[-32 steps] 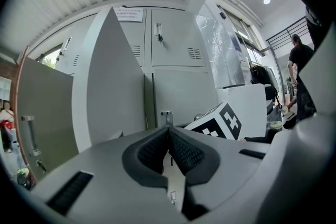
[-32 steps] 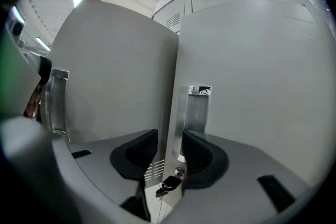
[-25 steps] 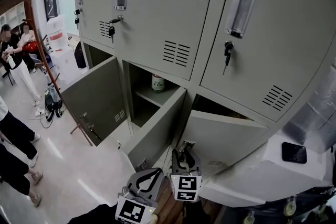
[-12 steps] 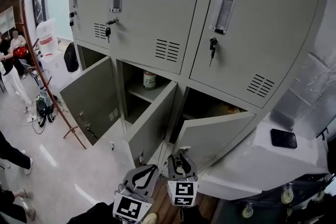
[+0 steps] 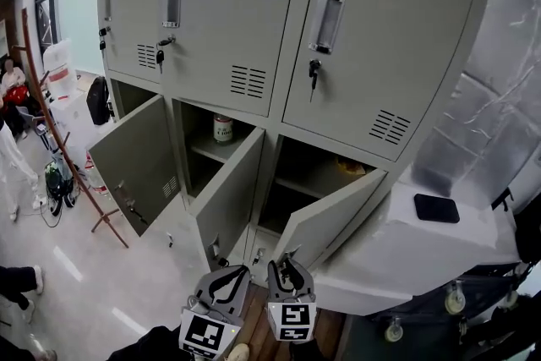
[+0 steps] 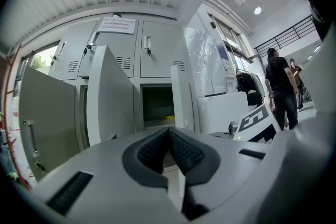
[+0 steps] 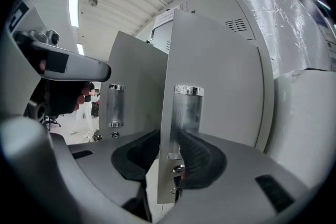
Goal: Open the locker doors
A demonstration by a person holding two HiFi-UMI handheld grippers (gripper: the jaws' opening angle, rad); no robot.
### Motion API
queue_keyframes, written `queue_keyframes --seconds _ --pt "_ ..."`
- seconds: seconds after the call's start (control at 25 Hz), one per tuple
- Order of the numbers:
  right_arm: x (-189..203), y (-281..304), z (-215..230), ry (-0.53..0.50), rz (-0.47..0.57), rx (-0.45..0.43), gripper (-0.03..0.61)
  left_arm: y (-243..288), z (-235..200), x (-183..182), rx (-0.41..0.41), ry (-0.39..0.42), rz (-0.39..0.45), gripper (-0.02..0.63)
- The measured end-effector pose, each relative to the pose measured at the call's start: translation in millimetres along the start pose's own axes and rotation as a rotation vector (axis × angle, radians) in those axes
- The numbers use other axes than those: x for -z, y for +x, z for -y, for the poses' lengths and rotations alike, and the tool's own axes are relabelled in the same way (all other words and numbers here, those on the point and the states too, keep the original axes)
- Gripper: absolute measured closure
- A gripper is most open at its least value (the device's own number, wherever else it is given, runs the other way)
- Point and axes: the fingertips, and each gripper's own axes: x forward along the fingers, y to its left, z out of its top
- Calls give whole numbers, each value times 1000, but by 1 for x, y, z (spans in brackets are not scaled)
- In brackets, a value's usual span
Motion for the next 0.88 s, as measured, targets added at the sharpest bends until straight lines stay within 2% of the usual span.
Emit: queue_keyframes --seconds 0.2,0.48,0.88 --pt "5 -25 6 6 -1 17 437 0 15 -3 33 11 33 591" --pt "15 -68 20 20 2 67 433 4 44 -7 98 13 15 591" --pt "27 -119 46 4 2 154 463 13 79 -16 181 20 32 591"
